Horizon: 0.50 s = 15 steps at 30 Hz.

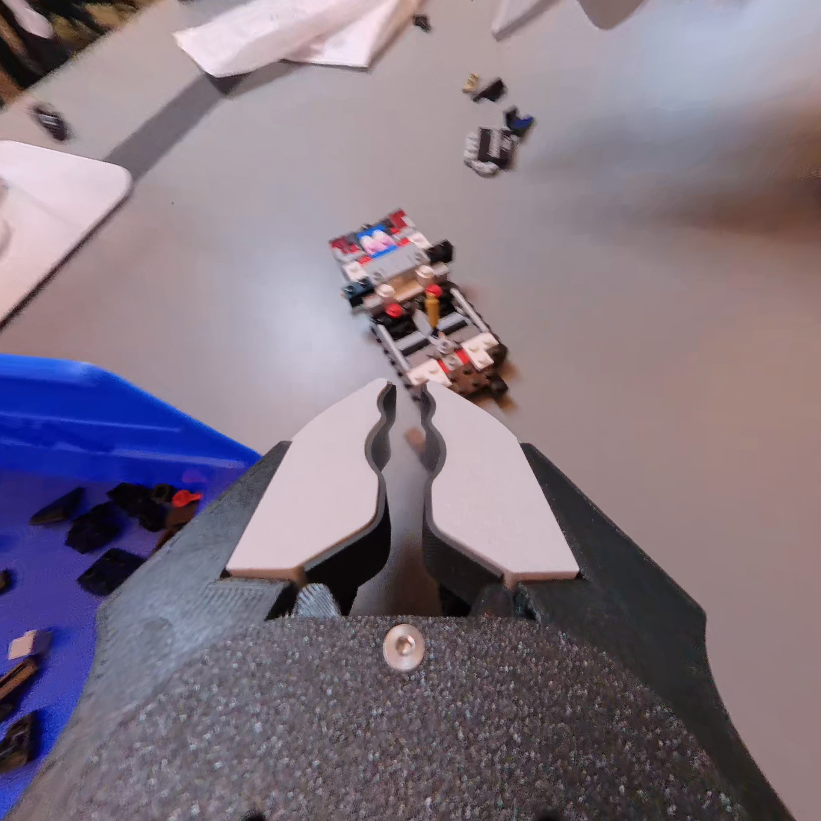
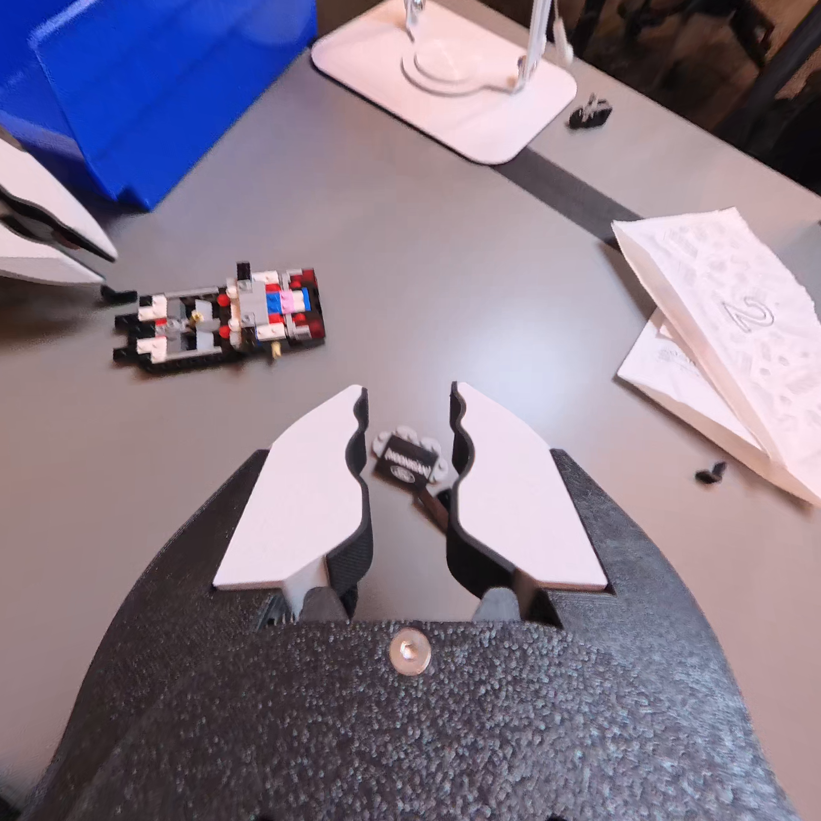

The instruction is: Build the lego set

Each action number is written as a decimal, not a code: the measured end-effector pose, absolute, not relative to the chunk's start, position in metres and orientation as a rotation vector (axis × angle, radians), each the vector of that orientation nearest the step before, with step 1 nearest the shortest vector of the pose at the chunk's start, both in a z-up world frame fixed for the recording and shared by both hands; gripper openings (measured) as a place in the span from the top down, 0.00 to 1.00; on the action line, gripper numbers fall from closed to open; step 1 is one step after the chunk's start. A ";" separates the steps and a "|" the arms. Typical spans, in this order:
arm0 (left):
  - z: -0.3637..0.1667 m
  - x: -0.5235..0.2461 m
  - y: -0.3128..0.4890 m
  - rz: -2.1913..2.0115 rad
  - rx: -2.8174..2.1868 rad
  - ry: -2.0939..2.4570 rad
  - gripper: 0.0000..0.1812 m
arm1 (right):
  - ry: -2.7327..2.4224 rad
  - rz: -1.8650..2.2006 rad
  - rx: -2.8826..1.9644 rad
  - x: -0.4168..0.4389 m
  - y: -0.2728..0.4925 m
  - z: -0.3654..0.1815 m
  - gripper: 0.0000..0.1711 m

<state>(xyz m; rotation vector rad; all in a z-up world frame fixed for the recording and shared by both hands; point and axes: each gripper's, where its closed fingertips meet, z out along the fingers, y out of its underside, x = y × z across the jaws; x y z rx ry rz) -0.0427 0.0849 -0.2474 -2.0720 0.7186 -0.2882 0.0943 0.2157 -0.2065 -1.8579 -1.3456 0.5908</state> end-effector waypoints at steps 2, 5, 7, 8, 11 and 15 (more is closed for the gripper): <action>-0.254 -0.035 0.076 -0.336 -2.100 0.793 0.93 | -1.387 0.560 -1.910 0.109 0.216 -0.215 0.80; -0.262 -0.028 0.075 -0.276 -2.093 0.869 0.92 | -1.514 0.481 -2.022 0.131 0.209 -0.241 0.79; -0.264 -0.026 0.075 -0.223 -2.076 0.910 0.92 | -1.577 0.376 -2.070 0.143 0.210 -0.258 0.79; -0.263 -0.025 0.075 -0.218 -2.066 0.918 0.92 | -1.587 0.326 -2.078 0.146 0.212 -0.263 0.79; -0.257 -0.024 0.077 -0.224 -2.038 0.904 0.93 | -1.589 0.299 -2.085 0.147 0.216 -0.268 0.78; -0.253 -0.027 0.079 -0.206 -2.014 0.891 0.94 | -1.562 0.324 -2.090 0.145 0.222 -0.274 0.78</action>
